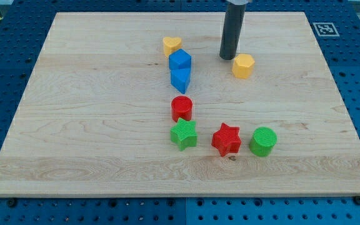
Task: Place the hexagon above the green circle
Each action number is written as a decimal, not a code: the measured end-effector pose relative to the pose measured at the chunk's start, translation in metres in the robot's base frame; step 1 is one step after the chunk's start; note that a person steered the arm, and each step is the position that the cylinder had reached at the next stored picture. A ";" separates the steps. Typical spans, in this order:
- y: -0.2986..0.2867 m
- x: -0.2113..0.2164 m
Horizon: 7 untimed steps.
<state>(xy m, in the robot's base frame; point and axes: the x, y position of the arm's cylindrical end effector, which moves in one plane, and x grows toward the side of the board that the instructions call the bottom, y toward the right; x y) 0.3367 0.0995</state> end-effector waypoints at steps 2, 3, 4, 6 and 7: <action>0.043 0.034; 0.051 0.053; 0.051 0.061; 0.049 0.081; 0.044 0.115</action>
<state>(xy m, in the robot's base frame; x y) 0.4513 0.1433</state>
